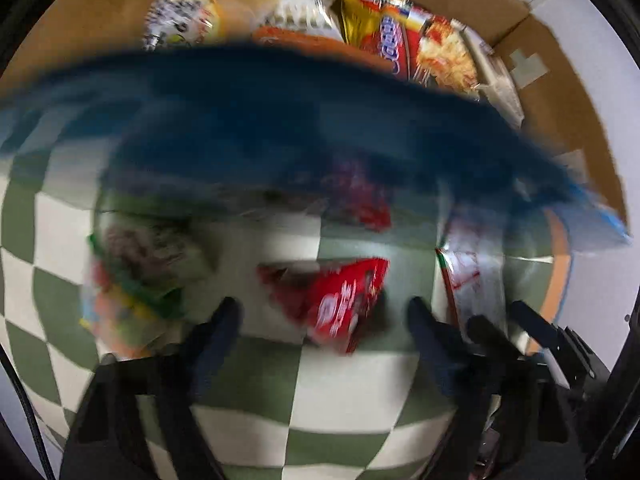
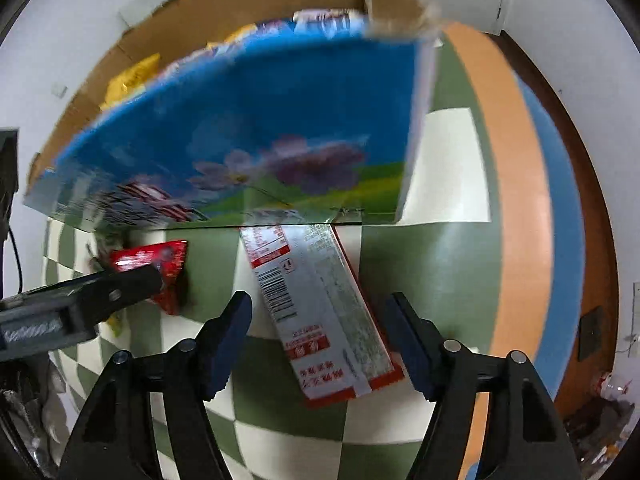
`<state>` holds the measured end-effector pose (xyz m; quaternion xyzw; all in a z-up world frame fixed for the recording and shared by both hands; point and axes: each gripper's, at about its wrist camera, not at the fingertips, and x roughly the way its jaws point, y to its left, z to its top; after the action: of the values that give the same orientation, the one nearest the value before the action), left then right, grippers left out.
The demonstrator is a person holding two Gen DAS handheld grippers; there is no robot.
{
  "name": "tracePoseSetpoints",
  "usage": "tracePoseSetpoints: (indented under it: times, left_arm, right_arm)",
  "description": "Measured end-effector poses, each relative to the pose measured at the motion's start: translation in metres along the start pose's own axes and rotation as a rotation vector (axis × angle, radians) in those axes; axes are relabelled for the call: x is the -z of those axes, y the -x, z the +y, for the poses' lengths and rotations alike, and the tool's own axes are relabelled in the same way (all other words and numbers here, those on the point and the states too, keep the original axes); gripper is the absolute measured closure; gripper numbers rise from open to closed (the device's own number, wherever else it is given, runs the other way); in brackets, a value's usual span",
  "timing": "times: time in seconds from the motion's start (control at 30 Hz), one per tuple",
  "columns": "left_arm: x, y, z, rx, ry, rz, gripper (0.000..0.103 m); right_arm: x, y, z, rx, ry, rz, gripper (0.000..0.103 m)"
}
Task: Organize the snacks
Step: 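Grasp the white-red stick packet with the right gripper while the left grasps the red triangle packet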
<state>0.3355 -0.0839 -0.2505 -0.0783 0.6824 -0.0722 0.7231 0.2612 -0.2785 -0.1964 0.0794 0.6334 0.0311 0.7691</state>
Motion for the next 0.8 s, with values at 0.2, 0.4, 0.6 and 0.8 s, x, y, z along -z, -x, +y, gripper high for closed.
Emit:
tracePoseSetpoints:
  times: [0.2, 0.4, 0.6, 0.8]
  left_arm:
    - [0.008, 0.002, -0.012, -0.056, -0.069, -0.046, 0.053]
    - [0.051, 0.004, -0.001, -0.051, -0.095, 0.001, 0.053]
    - [0.086, -0.006, 0.009, -0.021, -0.077, 0.061, 0.053]
    - [0.087, -0.022, 0.008, -0.018, -0.056, 0.074, 0.053]
  right_arm:
    - [0.004, -0.022, 0.015, 0.087, 0.082, 0.037, 0.044]
    - [0.044, -0.020, 0.017, 0.053, 0.050, 0.099, 0.048]
    - [0.084, -0.021, 0.015, -0.029, -0.011, 0.183, 0.043]
    - [0.075, -0.030, 0.028, 0.036, 0.041, 0.161, 0.032]
